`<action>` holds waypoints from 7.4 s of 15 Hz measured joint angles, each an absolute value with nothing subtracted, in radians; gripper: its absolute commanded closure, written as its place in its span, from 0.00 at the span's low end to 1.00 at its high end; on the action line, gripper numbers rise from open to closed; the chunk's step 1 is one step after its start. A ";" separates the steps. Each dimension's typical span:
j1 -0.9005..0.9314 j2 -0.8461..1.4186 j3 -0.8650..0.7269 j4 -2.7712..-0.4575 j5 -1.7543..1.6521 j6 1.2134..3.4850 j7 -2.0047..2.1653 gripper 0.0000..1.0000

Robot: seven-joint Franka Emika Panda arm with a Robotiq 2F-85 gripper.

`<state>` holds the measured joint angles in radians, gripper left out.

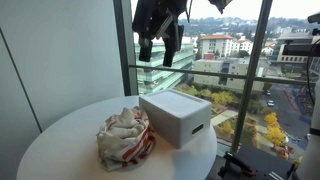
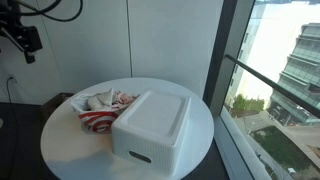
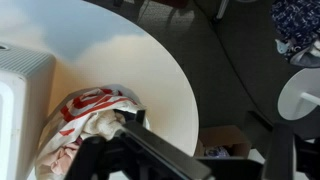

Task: Put the clothes on the white storage box

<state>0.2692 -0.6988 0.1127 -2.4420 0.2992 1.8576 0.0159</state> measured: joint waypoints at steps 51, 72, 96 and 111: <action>0.089 0.650 0.031 -1.358 0.221 1.659 0.464 0.99; -0.005 -0.226 -0.103 -1.616 0.023 1.759 0.986 0.99; 0.009 0.263 -0.066 -1.833 -0.165 2.312 1.019 0.99; 0.008 0.406 -0.083 -1.824 -0.072 1.927 1.044 0.64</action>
